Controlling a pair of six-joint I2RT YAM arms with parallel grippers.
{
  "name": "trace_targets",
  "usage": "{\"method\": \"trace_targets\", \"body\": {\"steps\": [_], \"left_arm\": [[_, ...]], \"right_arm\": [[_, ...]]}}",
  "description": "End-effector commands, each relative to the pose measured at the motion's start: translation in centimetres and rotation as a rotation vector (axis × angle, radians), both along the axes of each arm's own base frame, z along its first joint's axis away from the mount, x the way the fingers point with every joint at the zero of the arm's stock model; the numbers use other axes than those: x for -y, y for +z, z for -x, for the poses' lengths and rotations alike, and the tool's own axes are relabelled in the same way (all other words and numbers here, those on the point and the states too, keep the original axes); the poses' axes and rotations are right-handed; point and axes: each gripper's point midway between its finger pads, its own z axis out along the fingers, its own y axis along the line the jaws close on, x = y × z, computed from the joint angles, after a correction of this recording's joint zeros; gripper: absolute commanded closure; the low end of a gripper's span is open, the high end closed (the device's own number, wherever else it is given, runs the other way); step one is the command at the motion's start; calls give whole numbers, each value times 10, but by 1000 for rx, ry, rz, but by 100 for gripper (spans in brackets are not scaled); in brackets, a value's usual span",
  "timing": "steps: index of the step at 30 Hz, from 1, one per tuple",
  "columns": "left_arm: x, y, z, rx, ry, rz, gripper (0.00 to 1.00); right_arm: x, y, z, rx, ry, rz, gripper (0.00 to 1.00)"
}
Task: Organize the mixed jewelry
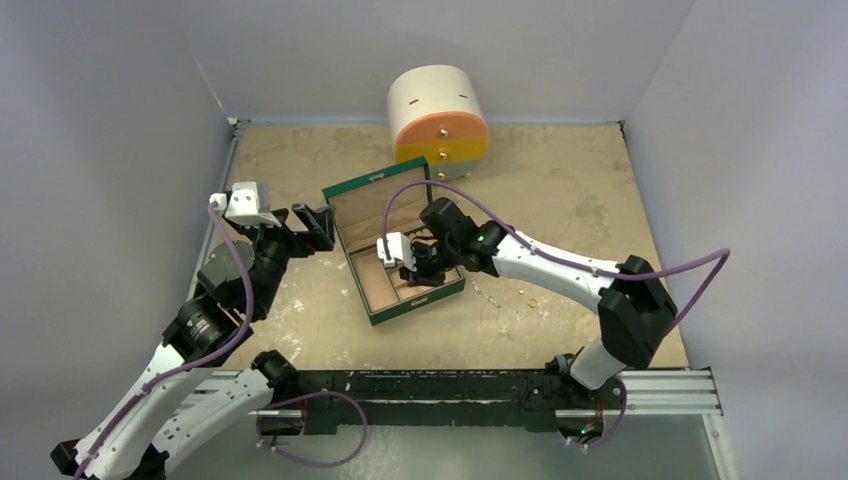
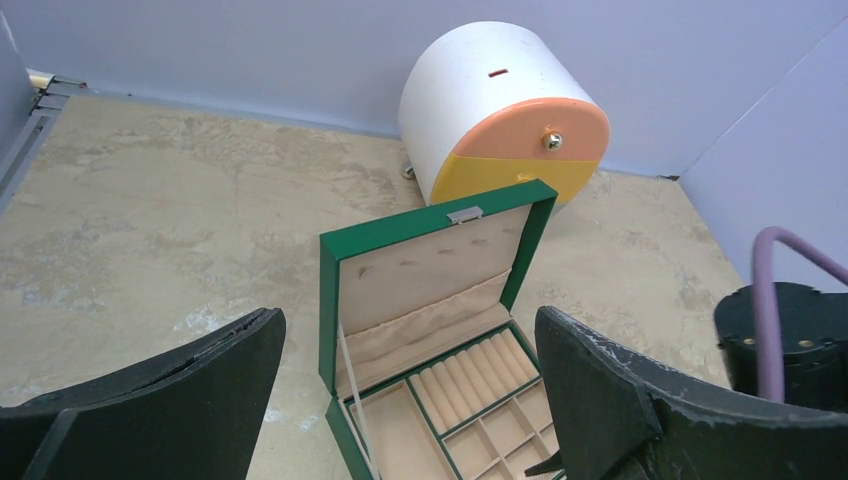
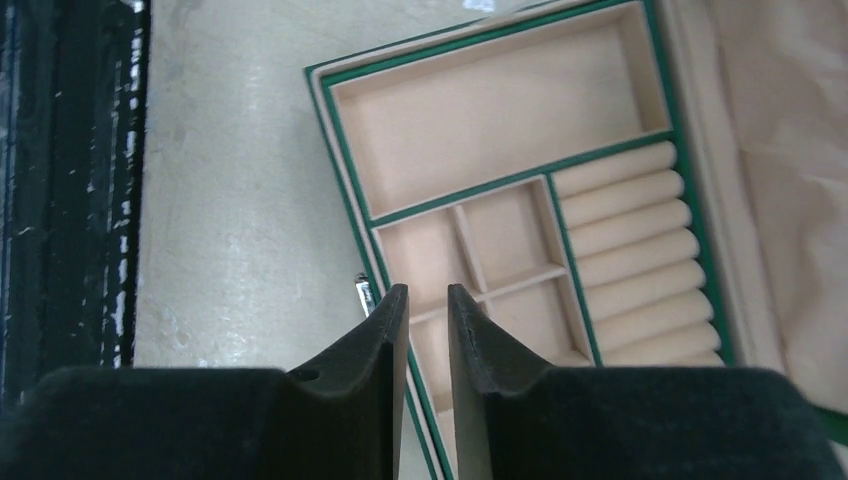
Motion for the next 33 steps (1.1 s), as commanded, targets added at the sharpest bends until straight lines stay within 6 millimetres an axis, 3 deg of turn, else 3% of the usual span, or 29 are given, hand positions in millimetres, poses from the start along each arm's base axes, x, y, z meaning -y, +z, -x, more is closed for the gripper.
{"method": "trace_targets", "body": {"steps": [1, 8, 12, 17, 25, 33], "left_arm": [[1, 10, -1, 32, -1, 36, 4], [0, 10, -2, 31, 9, 33, 4], [0, 7, -4, 23, 11, 27, 4], [4, 3, -7, 10, 7, 15, 4], [7, -2, -11, -7, 3, 5, 4], [8, -3, -12, -12, 0, 2, 4]], "right_arm": [[1, 37, -25, 86, -177, -52, 78], [42, 74, -65, 245, -594, -153, 78], [83, 75, -76, 210, -897, -147, 78], [134, 51, -72, 97, -1223, -89, 73], [208, -9, -45, -141, -1594, -50, 70], [240, -44, -43, -221, -1775, -74, 69]]}}
